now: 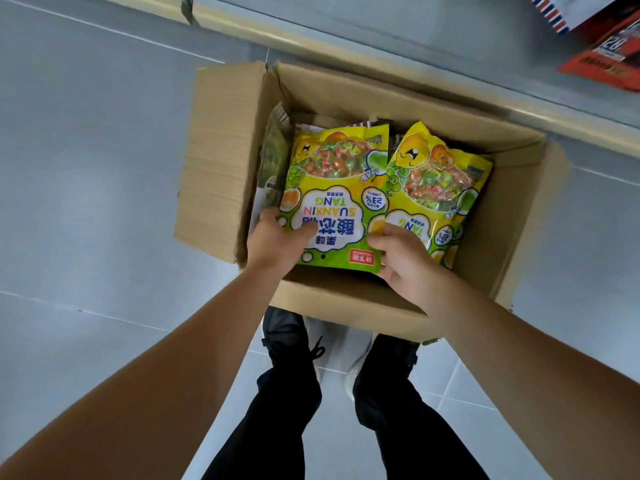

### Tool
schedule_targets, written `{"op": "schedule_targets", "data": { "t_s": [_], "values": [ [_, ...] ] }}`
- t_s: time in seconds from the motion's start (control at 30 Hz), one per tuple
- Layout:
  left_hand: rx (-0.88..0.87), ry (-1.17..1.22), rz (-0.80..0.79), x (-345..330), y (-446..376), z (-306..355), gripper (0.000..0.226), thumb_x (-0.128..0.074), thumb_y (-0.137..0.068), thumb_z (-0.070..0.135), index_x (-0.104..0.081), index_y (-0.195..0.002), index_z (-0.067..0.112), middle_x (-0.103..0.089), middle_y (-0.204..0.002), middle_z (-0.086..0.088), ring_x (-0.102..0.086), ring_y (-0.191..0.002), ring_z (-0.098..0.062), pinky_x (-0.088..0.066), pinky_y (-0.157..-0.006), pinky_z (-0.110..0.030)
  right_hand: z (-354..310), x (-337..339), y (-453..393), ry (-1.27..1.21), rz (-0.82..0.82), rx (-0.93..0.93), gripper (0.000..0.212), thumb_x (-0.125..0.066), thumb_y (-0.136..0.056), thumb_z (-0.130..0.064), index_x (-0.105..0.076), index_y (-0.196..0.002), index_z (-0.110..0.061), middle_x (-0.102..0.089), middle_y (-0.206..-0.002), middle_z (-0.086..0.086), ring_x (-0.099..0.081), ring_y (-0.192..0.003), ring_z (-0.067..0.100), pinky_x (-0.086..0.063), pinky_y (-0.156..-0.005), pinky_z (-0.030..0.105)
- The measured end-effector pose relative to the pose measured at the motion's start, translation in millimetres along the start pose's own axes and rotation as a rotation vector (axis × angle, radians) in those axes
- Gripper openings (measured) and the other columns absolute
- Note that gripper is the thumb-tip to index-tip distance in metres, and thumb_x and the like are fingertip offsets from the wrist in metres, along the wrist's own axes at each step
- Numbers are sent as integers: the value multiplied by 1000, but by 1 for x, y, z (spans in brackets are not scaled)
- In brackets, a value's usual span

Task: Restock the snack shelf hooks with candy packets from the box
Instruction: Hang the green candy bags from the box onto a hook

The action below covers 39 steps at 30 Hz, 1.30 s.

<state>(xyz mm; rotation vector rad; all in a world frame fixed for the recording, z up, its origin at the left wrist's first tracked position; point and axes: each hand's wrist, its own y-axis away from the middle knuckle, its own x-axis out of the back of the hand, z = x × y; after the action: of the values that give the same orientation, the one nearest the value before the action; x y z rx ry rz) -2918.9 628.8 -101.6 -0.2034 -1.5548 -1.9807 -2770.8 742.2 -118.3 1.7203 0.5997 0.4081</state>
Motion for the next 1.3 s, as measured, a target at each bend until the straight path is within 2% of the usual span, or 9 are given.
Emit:
{"op": "schedule_targets", "data": {
  "t_s": [0.17,0.37,0.5,0.7,0.8,0.87,1.0,1.13,1.3],
  "values": [
    [166,321,-193,-2,10,12,13,-67,-86,15,-68,-98,18,-70,-91,-3,-66,-70,-19,-57,-59,-29,-15,30,19,-26,52,-10,19,-53,-96,-6,-59,-85,-20,-70,-96,4,-64,-78,20,-51,-78,34],
    [5,324,-124,14,35,26,29,-55,-85,-3,-67,-90,24,-68,-91,-11,-61,-70,-24,-54,-59,-41,-32,36,52,430,193,159,20,-68,-89,-23,-59,-107,-20,-63,-109,3,-61,-92,18,-52,-85,37],
    [-257,13,-26,53,73,48,29,-57,-84,3,-70,-98,24,-64,-83,-1,-56,-80,-20,-39,-64,-25,-44,28,91,623,270,346,54,-71,-84,-22,-48,-133,-18,-55,-125,2,-58,-109,22,-44,-72,26],
    [-598,-737,-22,123,159,105,52,-52,-86,8,-58,-127,39,-64,-119,-12,-59,-107,-37,-49,-81,-38,-88,-2,184,1175,325,874,106,-83,-63,-27,-25,-152,-22,-23,-155,7,-23,-142,31,-24,-115,42],
    [-692,-1004,-91,146,206,138,59,-50,-89,8,-49,-135,46,-57,-130,-8,-56,-115,-33,-46,-80,-36,-112,-17,231,1522,346,915,95,-80,-62,-35,-35,-146,-26,-34,-151,2,-27,-141,33,-23,-115,48],
    [-767,-1109,-125,166,244,156,60,-49,-89,8,-50,-134,47,-56,-129,-6,-56,-117,-30,-42,-77,-33,-123,-22,269,1637,208,850,59,-72,-72,-34,-56,-127,-22,-58,-130,5,-48,-126,30,-41,-99,41],
    [-867,-1131,-86,211,314,179,47,-51,-91,14,-55,-129,42,-60,-123,-4,-55,-117,-27,-46,-82,-35,-122,-26,352,1399,158,822,9,-63,-83,-26,-60,-86,-18,-66,-91,15,-63,-93,35,-43,-67,36],
    [-928,-681,113,256,363,180,31,-58,-86,23,-63,-117,27,-68,-109,-7,-62,-104,-34,-52,-82,-39,-112,-25,426,1097,278,749,20,-58,-81,-28,-64,-86,-10,-66,-84,12,-60,-85,33,-44,-66,36],
    [-727,-201,266,300,422,189,59,-71,-81,22,-49,-136,14,-61,-125,-11,-56,-115,-30,-44,-89,-32,-116,-20,511,680,345,666,21,-58,-86,-17,-52,-67,-18,-51,-63,-4,-52,-45,-1,-31,-40,10]
  ]
}}
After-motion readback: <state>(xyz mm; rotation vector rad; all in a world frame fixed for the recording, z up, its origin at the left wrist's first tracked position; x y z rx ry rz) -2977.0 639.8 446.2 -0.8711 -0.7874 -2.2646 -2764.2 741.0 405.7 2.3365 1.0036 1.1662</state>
